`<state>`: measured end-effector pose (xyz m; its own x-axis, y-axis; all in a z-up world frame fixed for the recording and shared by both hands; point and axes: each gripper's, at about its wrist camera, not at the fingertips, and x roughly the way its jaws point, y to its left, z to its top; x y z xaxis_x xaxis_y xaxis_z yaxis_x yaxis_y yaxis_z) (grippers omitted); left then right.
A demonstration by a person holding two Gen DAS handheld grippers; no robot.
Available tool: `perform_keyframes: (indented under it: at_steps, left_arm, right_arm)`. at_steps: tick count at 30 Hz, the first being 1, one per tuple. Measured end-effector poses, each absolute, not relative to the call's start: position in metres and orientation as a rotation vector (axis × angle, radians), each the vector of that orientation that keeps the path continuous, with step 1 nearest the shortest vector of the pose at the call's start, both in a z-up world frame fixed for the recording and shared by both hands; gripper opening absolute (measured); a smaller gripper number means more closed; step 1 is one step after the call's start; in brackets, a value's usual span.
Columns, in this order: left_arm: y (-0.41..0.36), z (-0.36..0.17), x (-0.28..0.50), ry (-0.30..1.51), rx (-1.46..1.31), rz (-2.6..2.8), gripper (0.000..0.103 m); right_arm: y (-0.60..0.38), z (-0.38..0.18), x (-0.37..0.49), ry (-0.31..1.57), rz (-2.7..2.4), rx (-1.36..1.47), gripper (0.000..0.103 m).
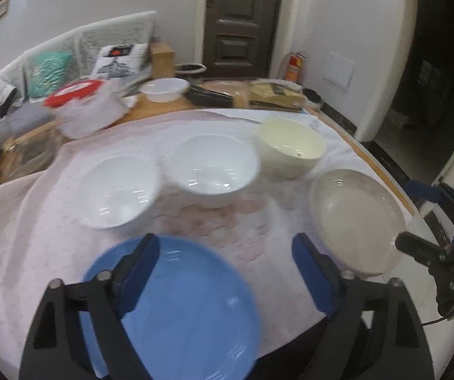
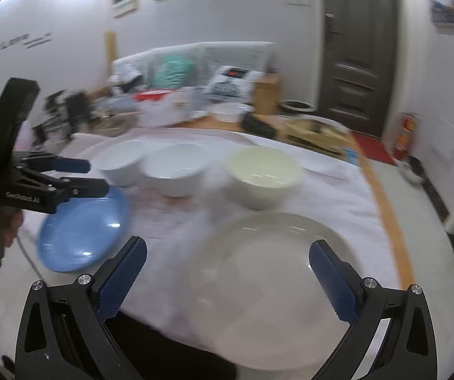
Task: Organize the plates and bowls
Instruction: 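Lower the beige plate onto the purple plate and open both grippers, then grasp the rim of the blue plate with both grippers and lift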
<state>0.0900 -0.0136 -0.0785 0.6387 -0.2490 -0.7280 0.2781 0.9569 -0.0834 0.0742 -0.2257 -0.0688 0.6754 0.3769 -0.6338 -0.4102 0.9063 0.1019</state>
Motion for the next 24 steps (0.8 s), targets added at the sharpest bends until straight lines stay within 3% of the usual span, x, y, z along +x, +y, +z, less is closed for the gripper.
perform_keyframes:
  at_steps: [11, 13, 15, 17, 20, 24]
  left_arm:
    - [0.107, -0.112, 0.063, 0.862, -0.096, -0.120, 0.086]
    - [0.118, -0.125, 0.062, 0.890, -0.150, -0.134, 0.084]
    - [0.127, -0.138, 0.062, 0.908, -0.188, -0.149, 0.072]
    - [0.131, -0.149, 0.064, 0.937, -0.214, -0.144, 0.050]
    - [0.136, -0.162, 0.065, 0.971, -0.251, -0.150, 0.033]
    - [0.137, -0.169, 0.062, 0.984, -0.256, -0.162, 0.022]
  right_arm:
    - [-0.125, -0.098, 0.098, 0.879, 0.659, 0.007, 0.099]
    - [-0.111, -0.105, 0.098, 0.905, 0.673, -0.013, 0.089]
    - [-0.094, -0.116, 0.101, 0.952, 0.686, -0.035, 0.074]
    - [-0.086, -0.124, 0.101, 0.984, 0.689, -0.038, 0.066]
    - [-0.072, -0.134, 0.101, 1.025, 0.686, -0.058, 0.056]
    - [-0.066, -0.136, 0.098, 1.032, 0.659, -0.093, 0.051]
